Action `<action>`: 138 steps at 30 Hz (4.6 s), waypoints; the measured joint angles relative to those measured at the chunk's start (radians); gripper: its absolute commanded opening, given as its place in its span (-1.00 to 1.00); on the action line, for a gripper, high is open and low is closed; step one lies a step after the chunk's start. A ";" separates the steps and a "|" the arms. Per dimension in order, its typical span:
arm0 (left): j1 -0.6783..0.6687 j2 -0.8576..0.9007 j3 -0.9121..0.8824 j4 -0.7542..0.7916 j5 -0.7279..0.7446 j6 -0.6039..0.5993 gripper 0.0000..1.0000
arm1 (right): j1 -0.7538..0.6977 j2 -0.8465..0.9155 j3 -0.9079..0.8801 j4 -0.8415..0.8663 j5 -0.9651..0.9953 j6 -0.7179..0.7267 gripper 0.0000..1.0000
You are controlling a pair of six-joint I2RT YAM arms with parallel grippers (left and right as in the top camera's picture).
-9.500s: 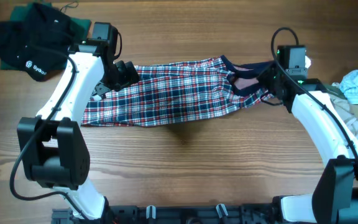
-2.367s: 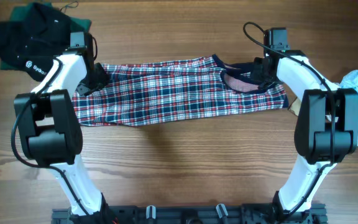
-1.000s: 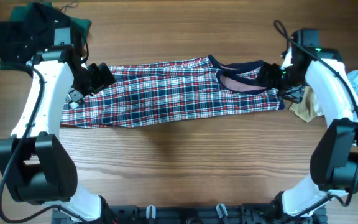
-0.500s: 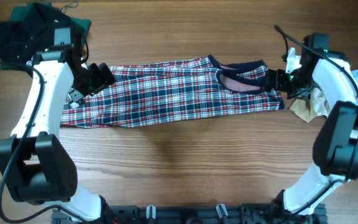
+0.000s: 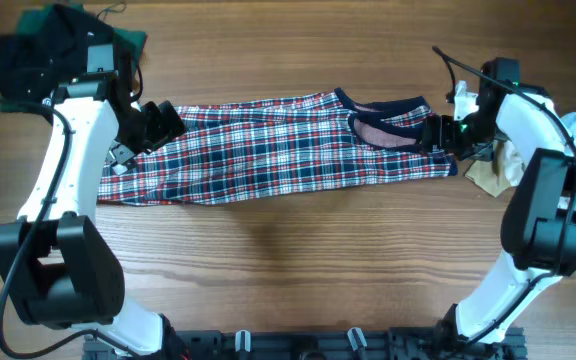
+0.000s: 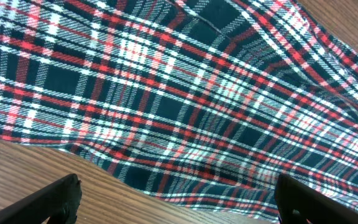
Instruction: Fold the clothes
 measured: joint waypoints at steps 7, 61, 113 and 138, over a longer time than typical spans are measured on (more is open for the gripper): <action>0.000 0.000 0.000 0.000 0.001 0.000 0.99 | 0.004 0.012 0.002 0.008 -0.055 -0.034 0.92; 0.000 0.000 0.000 0.000 0.004 0.000 1.00 | 0.060 -0.326 0.014 -0.087 0.170 0.266 -0.92; 0.000 0.000 0.000 -0.001 0.007 0.000 0.99 | 0.517 -0.147 0.092 -0.022 0.020 0.391 0.86; 0.000 0.000 0.000 0.118 0.070 -0.011 0.99 | 0.501 -0.129 0.092 0.035 0.021 0.414 0.99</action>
